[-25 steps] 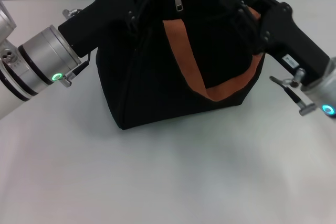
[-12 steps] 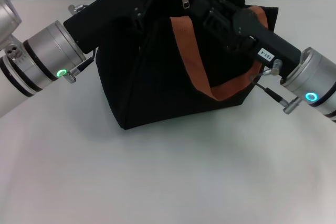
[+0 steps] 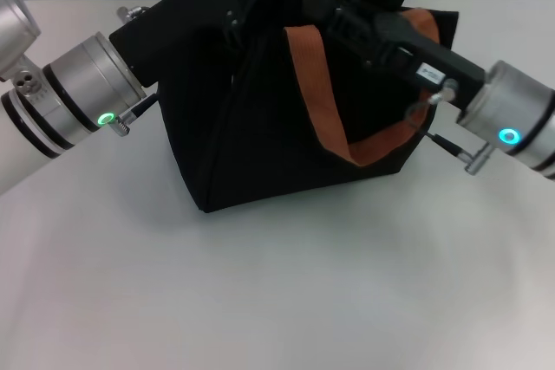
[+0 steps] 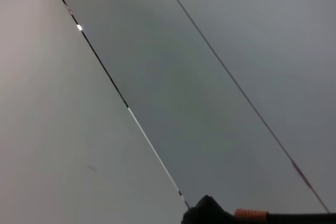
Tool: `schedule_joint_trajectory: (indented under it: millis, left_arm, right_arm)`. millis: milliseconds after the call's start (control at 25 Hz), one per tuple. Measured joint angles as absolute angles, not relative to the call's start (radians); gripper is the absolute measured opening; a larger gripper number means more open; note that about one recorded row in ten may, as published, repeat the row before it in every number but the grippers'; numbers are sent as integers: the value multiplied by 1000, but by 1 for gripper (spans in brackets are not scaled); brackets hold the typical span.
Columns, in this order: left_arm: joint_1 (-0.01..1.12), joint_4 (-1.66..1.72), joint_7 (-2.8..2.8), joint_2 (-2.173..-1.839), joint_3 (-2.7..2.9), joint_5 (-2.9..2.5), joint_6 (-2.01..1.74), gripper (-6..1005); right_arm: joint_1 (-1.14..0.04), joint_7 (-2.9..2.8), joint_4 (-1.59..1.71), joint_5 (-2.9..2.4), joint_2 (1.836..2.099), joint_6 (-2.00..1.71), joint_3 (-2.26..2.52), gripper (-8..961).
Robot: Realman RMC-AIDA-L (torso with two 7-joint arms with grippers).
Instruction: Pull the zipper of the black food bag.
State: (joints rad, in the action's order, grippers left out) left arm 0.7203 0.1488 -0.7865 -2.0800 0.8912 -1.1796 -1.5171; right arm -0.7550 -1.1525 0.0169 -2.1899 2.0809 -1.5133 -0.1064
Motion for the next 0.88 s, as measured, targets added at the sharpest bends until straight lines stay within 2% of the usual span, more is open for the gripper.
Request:
schedule_joint_trajectory:
  millis: [880]
  left_arm:
    - [727,133,-762,-2080,891,-1179,-1517,53]
  right_arm:
    - [-778,-1194,18,-2185,2083,-1499,-60,285]
